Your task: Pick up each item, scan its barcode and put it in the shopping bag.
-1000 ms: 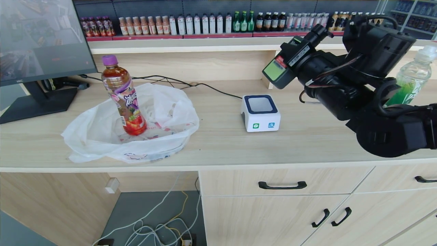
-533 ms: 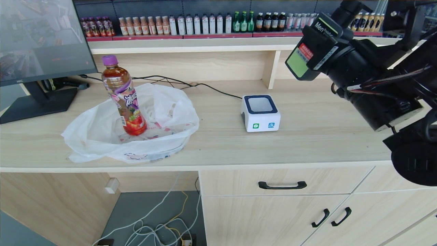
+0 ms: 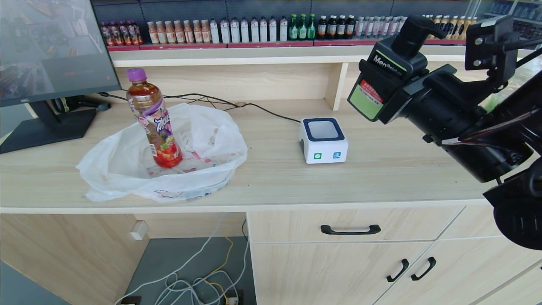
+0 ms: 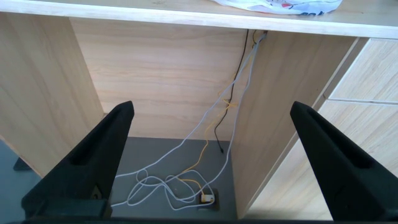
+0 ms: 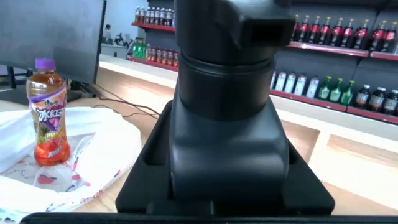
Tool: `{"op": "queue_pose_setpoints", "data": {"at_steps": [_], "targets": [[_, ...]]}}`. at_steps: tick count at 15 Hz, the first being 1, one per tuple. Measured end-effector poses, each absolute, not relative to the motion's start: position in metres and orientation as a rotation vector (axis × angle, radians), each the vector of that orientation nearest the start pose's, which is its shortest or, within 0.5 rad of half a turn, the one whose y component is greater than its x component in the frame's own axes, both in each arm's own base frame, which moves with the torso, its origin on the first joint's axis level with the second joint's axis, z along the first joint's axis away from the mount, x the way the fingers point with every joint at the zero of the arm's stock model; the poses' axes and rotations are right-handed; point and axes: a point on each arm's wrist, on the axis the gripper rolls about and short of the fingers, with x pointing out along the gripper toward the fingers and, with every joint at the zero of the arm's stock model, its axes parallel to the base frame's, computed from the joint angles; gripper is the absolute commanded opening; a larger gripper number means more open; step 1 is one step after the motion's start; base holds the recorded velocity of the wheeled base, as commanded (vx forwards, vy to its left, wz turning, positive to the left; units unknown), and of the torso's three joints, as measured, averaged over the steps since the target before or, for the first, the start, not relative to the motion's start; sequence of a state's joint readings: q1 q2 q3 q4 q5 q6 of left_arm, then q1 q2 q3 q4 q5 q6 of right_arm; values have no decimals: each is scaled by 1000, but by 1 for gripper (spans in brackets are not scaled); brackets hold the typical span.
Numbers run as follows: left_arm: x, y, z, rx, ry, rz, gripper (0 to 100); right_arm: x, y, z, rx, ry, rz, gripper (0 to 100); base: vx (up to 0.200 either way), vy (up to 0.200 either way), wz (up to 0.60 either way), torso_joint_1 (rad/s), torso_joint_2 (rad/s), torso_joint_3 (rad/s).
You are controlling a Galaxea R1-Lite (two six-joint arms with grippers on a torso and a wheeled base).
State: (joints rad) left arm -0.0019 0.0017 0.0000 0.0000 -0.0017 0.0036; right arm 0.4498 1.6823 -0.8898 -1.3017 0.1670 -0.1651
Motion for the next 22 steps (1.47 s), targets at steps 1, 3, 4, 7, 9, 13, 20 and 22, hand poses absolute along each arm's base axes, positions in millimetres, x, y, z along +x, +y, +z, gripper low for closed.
{"op": "queue_pose_setpoints", "data": {"at_steps": [1,3,4,7,9,13,20,22], "targets": [[-23,0,76,4,2,-3,100,268,133,275,-66,-548,556,0,0,0,0,0,0,0],[-23,0,76,7,2,-3,100,269,128,267,-47,-512,527,0,0,0,0,0,0,0],[-23,0,76,7,2,-3,100,269,124,262,-29,-484,505,0,0,0,0,0,0,0],[-23,0,76,8,2,-4,100,267,117,251,-11,-464,479,0,0,0,0,0,0,0],[-23,0,76,8,2,-4,100,266,114,245,-2,-453,471,0,0,0,0,0,0,0],[-23,0,76,7,2,-4,100,267,112,244,18,-445,469,0,0,100,0,0,4,1],[-23,0,75,3,3,-4,100,276,91,239,6,-445,402,0,0,200,0,1,0,2],[-23,0,75,3,3,-4,100,277,90,239,5,-444,400,0,0,200,0,0,5,9]]}}
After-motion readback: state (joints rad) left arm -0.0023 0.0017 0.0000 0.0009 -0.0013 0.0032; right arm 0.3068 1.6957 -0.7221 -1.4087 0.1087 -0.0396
